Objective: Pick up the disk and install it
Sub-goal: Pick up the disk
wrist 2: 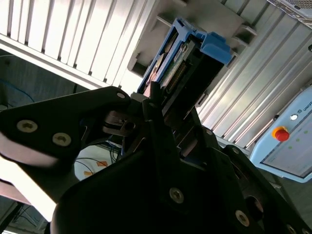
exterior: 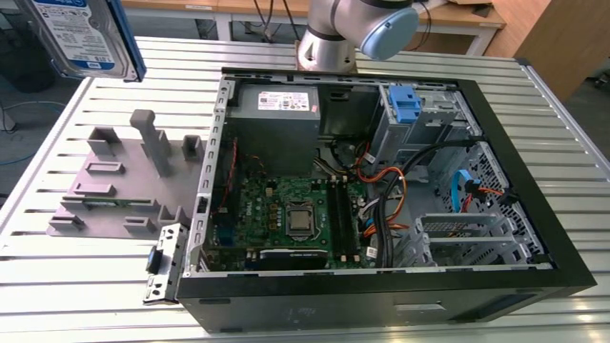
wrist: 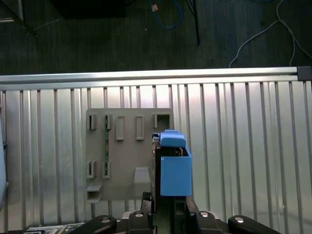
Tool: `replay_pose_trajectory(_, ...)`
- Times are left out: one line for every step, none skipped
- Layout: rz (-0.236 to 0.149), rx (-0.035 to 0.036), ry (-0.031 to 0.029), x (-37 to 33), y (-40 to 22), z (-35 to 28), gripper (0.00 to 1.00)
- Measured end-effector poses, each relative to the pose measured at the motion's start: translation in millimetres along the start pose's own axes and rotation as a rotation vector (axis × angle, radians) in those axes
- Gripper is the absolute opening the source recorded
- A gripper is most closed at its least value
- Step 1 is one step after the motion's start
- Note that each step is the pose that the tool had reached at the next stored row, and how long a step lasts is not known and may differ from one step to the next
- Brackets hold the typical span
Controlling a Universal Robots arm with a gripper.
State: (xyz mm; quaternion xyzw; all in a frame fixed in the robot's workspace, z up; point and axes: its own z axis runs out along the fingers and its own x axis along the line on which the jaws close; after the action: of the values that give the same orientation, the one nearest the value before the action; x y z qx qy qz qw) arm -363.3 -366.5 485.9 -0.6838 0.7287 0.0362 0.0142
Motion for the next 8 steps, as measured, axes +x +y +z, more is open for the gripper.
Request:
replay_pose_trajectory(0.000,-0.0002,0.0001,-0.1,0.1,-1.1,0.35)
replay_pose_trajectory(0.000,-0.0003,0.0000,-0.2,0.1,-2.6,0.35)
replay_pose_trajectory(0.000,-0.0006,0.0001,-0.3,0.2,-4.5,0.35)
replay_pose_trajectory(0.000,-0.0007,0.0001,-0.4,0.2,-5.6,0.35)
replay_pose_trajectory(0.000,-0.0006,0.0001,-0.4,0.2,-5.6,0.35)
replay_pose_trajectory(0.000,-0.0005,0.0000,-0.4,0.2,-5.6,0.35)
replay_pose_trajectory(0.000,-0.0005,0.0000,-0.4,0.2,-5.6,0.35)
replay_pose_trajectory(0.000,-0.0005,0.0000,-0.4,0.2,-5.7,0.35)
